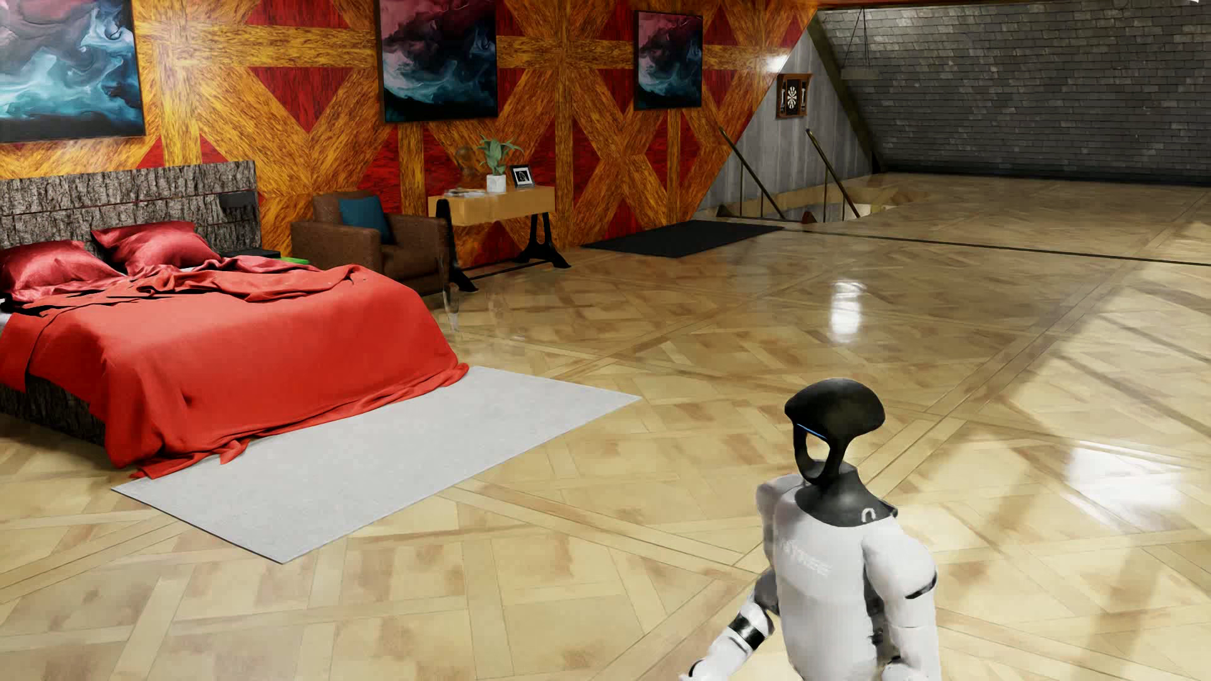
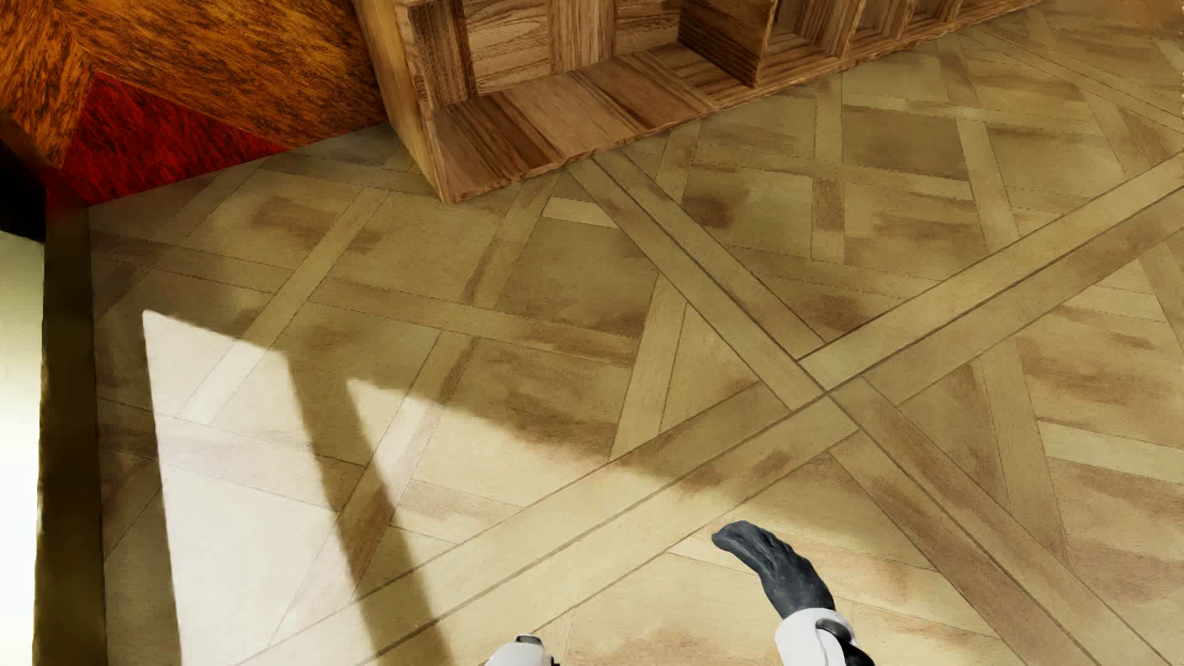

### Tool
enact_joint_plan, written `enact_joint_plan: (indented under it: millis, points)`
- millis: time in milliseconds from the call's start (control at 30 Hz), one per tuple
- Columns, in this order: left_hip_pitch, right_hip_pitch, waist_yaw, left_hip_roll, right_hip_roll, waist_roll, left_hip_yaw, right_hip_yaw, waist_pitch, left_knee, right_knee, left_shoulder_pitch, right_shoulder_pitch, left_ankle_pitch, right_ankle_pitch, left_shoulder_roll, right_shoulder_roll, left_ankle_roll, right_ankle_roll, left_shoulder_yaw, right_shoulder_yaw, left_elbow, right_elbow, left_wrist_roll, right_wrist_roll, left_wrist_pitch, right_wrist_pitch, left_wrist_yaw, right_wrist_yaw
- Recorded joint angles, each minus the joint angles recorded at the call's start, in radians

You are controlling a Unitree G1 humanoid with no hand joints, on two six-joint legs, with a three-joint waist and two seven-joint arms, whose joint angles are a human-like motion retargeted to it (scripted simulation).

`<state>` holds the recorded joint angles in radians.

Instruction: Head to armchair

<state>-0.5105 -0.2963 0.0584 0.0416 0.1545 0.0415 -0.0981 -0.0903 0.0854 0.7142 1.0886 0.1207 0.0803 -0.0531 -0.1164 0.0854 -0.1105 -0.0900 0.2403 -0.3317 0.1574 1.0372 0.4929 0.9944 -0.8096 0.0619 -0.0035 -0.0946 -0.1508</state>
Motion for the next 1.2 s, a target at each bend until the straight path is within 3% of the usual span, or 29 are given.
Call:
enact_joint_plan:
  millis: [33,67,100,133,167,233,267,300,367,433,467,500,567,600,633,700,733,800,833,867,900,933,967,1033,1067,1133,1200]
  points:
    - [0.018,-0.058,0.009,-0.001,-0.082,-0.016,0.040,-0.031,0.001,0.009,0.088,-0.051,0.004,-0.018,-0.008,0.018,-0.006,0.004,0.004,-0.034,-0.005,0.028,0.020,0.048,-0.001,0.010,0.034,-0.028,-0.014]
    - [0.047,-0.099,0.011,-0.005,-0.187,-0.030,0.061,-0.063,-0.001,-0.011,0.099,-0.103,0.005,-0.019,-0.025,0.037,-0.013,0.006,-0.027,-0.035,0.002,0.039,0.056,0.082,-0.004,0.041,0.062,-0.026,-0.012]
    - [0.081,-0.120,0.009,-0.012,-0.289,-0.043,0.069,-0.121,-0.004,-0.045,0.033,-0.149,0.003,-0.006,-0.038,0.049,-0.023,0.004,-0.112,0.008,0.017,0.024,0.106,0.082,-0.012,0.089,0.078,0.018,0.011]
    - [0.112,-0.123,0.004,-0.018,-0.358,-0.052,0.067,-0.175,-0.008,-0.083,-0.102,-0.182,0.001,0.014,-0.060,0.051,-0.037,-0.001,-0.185,0.092,0.031,-0.018,0.160,0.038,-0.022,0.125,0.088,0.091,0.045]
    - [0.140,-0.113,-0.004,-0.026,-0.389,-0.057,0.057,-0.211,-0.011,-0.119,-0.286,-0.212,0.006,0.033,-0.060,0.044,-0.049,-0.005,-0.216,0.188,0.038,-0.076,0.208,-0.041,-0.032,0.122,0.102,0.165,0.079]
    - [0.174,-0.093,-0.018,-0.045,-0.363,-0.055,0.009,-0.159,-0.013,-0.167,-0.631,-0.285,0.023,0.042,0.114,0.049,-0.060,-0.016,-0.189,0.271,0.023,-0.201,0.271,-0.187,-0.043,0.038,0.140,0.232,0.121]
    - [0.176,-0.090,-0.019,-0.056,-0.363,-0.051,-0.021,-0.142,-0.012,-0.166,-0.670,-0.328,0.040,0.025,0.151,0.075,-0.060,-0.022,-0.185,0.243,0.005,-0.265,0.282,-0.206,-0.039,-0.003,0.151,0.245,0.109]
    - [0.166,-0.095,-0.017,-0.067,-0.378,-0.047,-0.046,-0.165,-0.010,-0.152,-0.645,-0.368,0.059,0.007,0.116,0.107,-0.054,-0.028,-0.200,0.202,-0.016,-0.333,0.286,-0.194,-0.026,-0.027,0.156,0.265,0.075]
    - [0.144,-0.109,-0.017,-0.069,-0.401,-0.032,-0.059,-0.220,-0.009,-0.133,-0.604,-0.397,0.082,-0.023,0.091,0.117,-0.050,-0.015,-0.224,0.184,-0.030,-0.467,0.308,-0.180,0.004,-0.030,0.154,0.334,0.028]
    - [0.146,-0.095,-0.025,-0.033,-0.401,-0.015,0.010,-0.252,-0.015,-0.097,-0.610,-0.350,0.079,-0.089,0.108,0.052,-0.083,-0.018,-0.223,0.212,0.014,-0.562,0.329,-0.268,-0.015,-0.024,0.155,0.392,0.072]
    - [0.154,-0.086,-0.028,-0.020,-0.396,-0.009,0.041,-0.259,-0.018,-0.055,-0.618,-0.319,0.074,-0.118,0.120,0.033,-0.097,-0.022,-0.220,0.193,0.026,-0.583,0.323,-0.303,-0.024,-0.036,0.156,0.385,0.081]
    - [0.163,-0.078,-0.030,-0.020,-0.391,-0.003,0.048,-0.260,-0.022,0.000,-0.622,-0.291,0.073,-0.137,0.131,0.038,-0.100,-0.020,-0.218,0.147,0.019,-0.584,0.306,-0.290,-0.016,-0.058,0.159,0.340,0.066]
    - [0.191,-0.073,-0.031,-0.045,-0.377,0.005,0.007,-0.250,-0.027,0.099,-0.615,-0.241,0.078,-0.158,0.148,0.060,-0.077,-0.023,-0.215,0.078,-0.030,-0.520,0.251,-0.148,0.043,-0.105,0.163,0.183,0.008]
    - [0.212,-0.079,-0.031,-0.065,-0.367,0.008,-0.034,-0.237,-0.029,0.128,-0.600,-0.214,0.080,-0.172,0.152,0.043,-0.063,-0.033,-0.216,0.097,-0.050,-0.458,0.219,-0.091,0.075,-0.094,0.158,0.121,-0.017]
    - [0.237,-0.092,-0.031,-0.092,-0.358,0.008,-0.087,-0.218,-0.030,0.141,-0.578,-0.186,0.078,-0.183,0.155,0.007,-0.053,-0.045,-0.217,0.149,-0.061,-0.380,0.187,-0.076,0.099,-0.045,0.151,0.102,-0.035]
    - [0.295,-0.136,-0.034,-0.148,-0.343,0.001,-0.202,-0.170,-0.026,0.116,-0.516,-0.155,0.074,-0.187,0.159,-0.058,-0.040,-0.054,-0.221,0.256,-0.067,-0.189,0.116,-0.110,0.121,0.074,0.135,0.144,-0.053]
    - [0.317,-0.164,-0.039,-0.167,-0.333,-0.006,-0.239,-0.141,-0.020,0.083,-0.494,-0.151,0.074,-0.186,0.169,-0.065,-0.036,-0.033,-0.227,0.256,-0.068,-0.081,0.076,-0.099,0.123,0.103,0.113,0.127,-0.059]
    - [0.309,-0.211,-0.059,-0.137,-0.290,-0.027,-0.168,-0.082,-0.005,0.006,-0.554,-0.167,0.070,-0.232,0.244,-0.042,-0.025,0.032,-0.224,0.159,-0.051,0.115,-0.029,0.004,0.109,0.072,0.056,-0.033,-0.063]
    - [0.280,-0.230,-0.069,-0.108,-0.258,-0.039,-0.097,-0.047,0.001,-0.036,-0.647,-0.182,0.064,-0.240,0.326,-0.033,-0.022,0.040,-0.185,0.111,-0.034,0.182,-0.078,0.054,0.083,0.040,0.029,-0.119,-0.058]
    - [0.246,-0.250,-0.075,-0.083,-0.219,-0.050,-0.034,-0.013,0.004,-0.075,-0.744,-0.198,0.060,-0.228,0.399,-0.028,-0.019,0.037,-0.083,0.077,-0.014,0.225,-0.118,0.093,0.043,0.023,0.012,-0.179,-0.043]
    - [0.212,-0.271,-0.078,-0.055,-0.183,-0.062,0.032,-0.003,0.005,-0.103,-0.777,-0.215,0.061,-0.206,0.387,-0.025,-0.017,0.030,0.003,0.051,0.006,0.244,-0.149,0.127,-0.003,0.019,0.005,-0.203,-0.017]
    - [0.186,-0.288,-0.080,-0.020,-0.185,-0.071,0.096,-0.032,0.006,-0.127,-0.703,-0.230,0.069,-0.180,0.297,-0.018,-0.013,0.023,0.001,0.024,0.024,0.243,-0.170,0.165,-0.039,0.022,-0.001,-0.188,0.016]
    - [0.172,-0.288,-0.086,0.014,-0.236,-0.078,0.152,-0.102,0.004,-0.155,-0.568,-0.247,0.084,-0.150,0.179,-0.008,-0.011,0.014,-0.033,-0.010,0.034,0.225,-0.180,0.212,-0.053,0.028,-0.009,-0.141,0.046]
    - [0.173,-0.211,-0.103,0.062,-0.387,-0.087,0.248,-0.285,-0.008,-0.231,-0.324,-0.286,0.134,-0.079,-0.003,0.009,-0.017,-0.011,-0.173,-0.090,0.009,0.152,-0.163,0.323,-0.031,0.038,0.002,-0.013,0.066]
    - [0.181,-0.157,-0.113,0.081,-0.449,-0.089,0.291,-0.313,-0.018,-0.273,-0.248,-0.304,0.161,-0.044,-0.058,0.015,-0.022,-0.026,-0.220,-0.100,-0.023,0.090,-0.138,0.351,-0.013,0.038,0.026,0.051,0.045]
    - [0.203,-0.061,-0.122,0.128,-0.566,-0.090,0.396,-0.316,-0.041,-0.344,-0.176,-0.319,0.185,0.017,-0.136,0.025,-0.023,-0.065,-0.252,-0.040,-0.107,-0.090,-0.058,0.339,0.031,0.012,0.112,0.183,-0.027]
    - [0.219,0.024,-0.110,0.197,-0.743,-0.095,0.533,-0.441,-0.065,-0.377,-0.186,-0.303,0.171,0.064,-0.221,0.042,-0.038,-0.111,-0.272,0.060,-0.187,-0.312,0.047,0.288,0.061,-0.019,0.213,0.321,-0.074]
